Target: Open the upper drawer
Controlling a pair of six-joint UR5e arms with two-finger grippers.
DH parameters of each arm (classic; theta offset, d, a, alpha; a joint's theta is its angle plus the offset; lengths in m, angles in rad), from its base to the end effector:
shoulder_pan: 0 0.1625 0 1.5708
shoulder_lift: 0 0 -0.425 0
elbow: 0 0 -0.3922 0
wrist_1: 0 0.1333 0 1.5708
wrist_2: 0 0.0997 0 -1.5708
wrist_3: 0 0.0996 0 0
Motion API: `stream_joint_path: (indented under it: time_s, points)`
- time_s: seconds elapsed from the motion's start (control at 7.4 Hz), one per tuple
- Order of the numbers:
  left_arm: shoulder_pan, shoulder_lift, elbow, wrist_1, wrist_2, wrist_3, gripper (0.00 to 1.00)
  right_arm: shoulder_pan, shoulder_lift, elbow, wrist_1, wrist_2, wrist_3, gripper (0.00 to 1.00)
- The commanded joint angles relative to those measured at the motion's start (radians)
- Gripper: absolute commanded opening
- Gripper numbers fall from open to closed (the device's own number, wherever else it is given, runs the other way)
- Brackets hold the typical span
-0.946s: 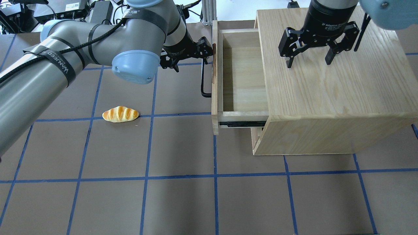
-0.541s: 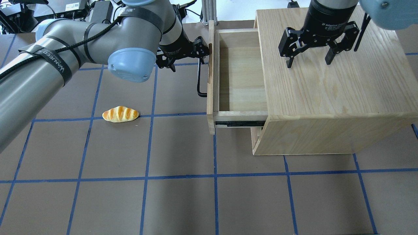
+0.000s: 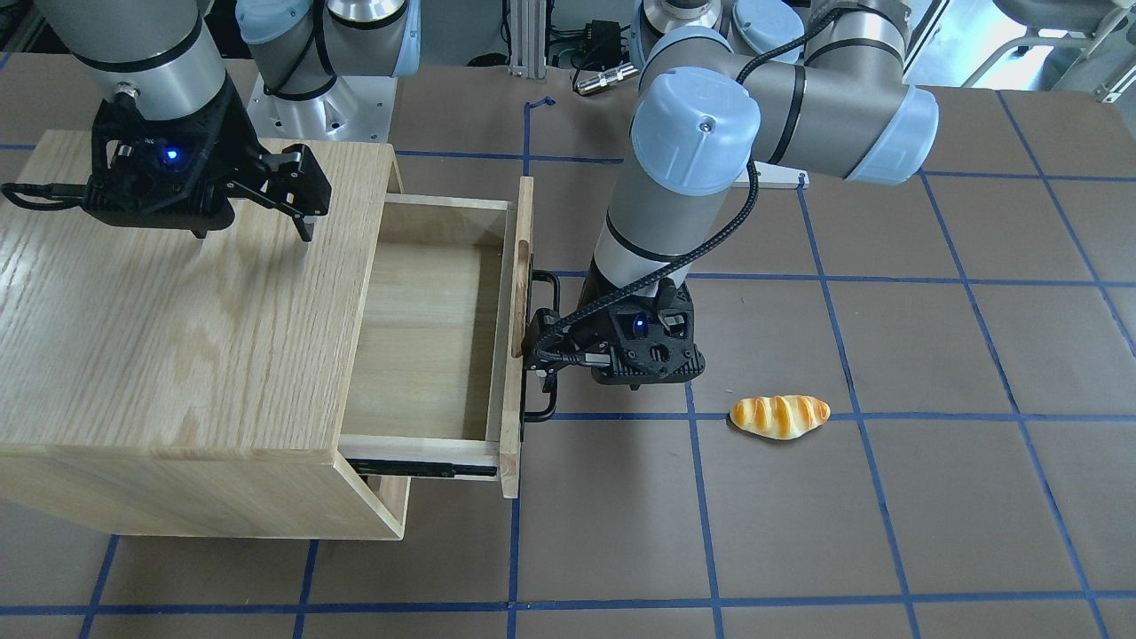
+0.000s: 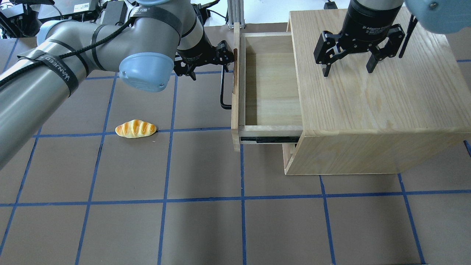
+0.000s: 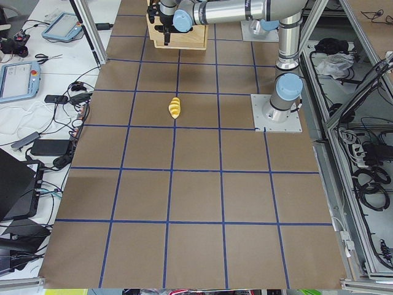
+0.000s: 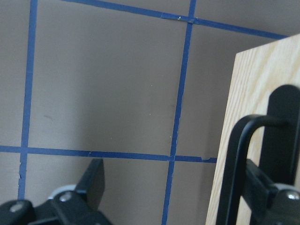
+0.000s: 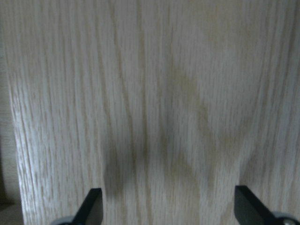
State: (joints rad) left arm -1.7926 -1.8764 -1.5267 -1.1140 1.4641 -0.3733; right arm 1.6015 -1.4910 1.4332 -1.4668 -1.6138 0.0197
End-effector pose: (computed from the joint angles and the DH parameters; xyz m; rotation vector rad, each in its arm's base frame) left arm -0.2776 -0.5768 0.3886 0.2095 -2.9665 0.2319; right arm 0.1449 -0.5162 0.5048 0.0186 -3.0966 -0.0698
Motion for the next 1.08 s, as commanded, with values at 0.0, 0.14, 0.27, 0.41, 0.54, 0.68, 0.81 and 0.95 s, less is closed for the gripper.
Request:
stream_joint_path:
  time_s: [0.0, 0.14, 0.27, 0.41, 0.54, 0.68, 0.81, 0.95]
  points:
    - [-0.001, 0.048, 0.073, -0.172, 0.001, -0.009, 1.00, 0.000, 0.000, 0.000, 0.000, 0.000, -0.001, 1.00]
    - [0.001, 0.062, 0.142, -0.272, 0.002, -0.009, 1.00, 0.000, 0.000, 0.000, 0.000, 0.000, -0.001, 1.00]
    - [0.030, 0.066, 0.172, -0.318, 0.040, 0.000, 1.00, 0.000, 0.000, 0.000, 0.000, 0.000, 0.000, 1.00]
    - [0.098, 0.083, 0.175, -0.354, 0.051, 0.008, 1.00, 0.000, 0.000, 0.000, 0.000, 0.000, 0.000, 1.00]
    - [0.183, 0.101, 0.172, -0.384, 0.052, 0.136, 1.00, 0.000, 0.000, 0.000, 0.000, 0.000, 0.000, 1.00]
    - [0.237, 0.130, 0.175, -0.427, 0.111, 0.265, 1.00, 0.000, 0.000, 0.000, 0.000, 0.000, -0.001, 1.00]
    - [0.271, 0.160, 0.162, -0.444, 0.166, 0.301, 1.00, 0.000, 0.000, 0.000, 0.000, 0.000, 0.000, 1.00]
    - [0.291, 0.175, 0.149, -0.464, 0.177, 0.309, 1.00, 0.000, 0.000, 0.000, 0.000, 0.000, 0.000, 1.00]
